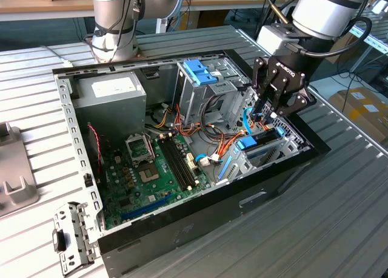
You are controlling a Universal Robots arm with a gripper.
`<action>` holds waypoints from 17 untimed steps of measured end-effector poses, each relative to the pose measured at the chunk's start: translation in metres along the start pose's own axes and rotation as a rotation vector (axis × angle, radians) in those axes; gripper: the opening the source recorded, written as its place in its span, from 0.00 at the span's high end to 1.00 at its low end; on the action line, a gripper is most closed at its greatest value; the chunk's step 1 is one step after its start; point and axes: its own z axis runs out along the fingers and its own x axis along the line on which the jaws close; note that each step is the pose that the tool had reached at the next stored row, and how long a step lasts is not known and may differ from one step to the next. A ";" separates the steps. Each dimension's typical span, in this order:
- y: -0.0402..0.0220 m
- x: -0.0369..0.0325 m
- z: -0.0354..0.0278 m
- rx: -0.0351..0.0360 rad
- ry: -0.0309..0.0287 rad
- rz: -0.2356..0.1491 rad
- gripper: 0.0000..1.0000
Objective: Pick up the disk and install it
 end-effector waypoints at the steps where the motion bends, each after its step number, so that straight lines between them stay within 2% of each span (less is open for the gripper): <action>1: 0.0000 0.0000 0.0000 0.0000 -0.0001 0.000 0.58; 2: 0.0000 0.0000 0.0000 0.0000 -0.0002 0.000 0.52; 6: 0.0016 -0.0008 0.0001 -0.0001 -0.0004 0.000 0.52; 10: 0.0098 -0.0004 0.0010 -0.0001 -0.0012 0.000 0.52; 17: 0.0085 0.0010 0.0016 -0.0001 -0.0013 0.000 0.52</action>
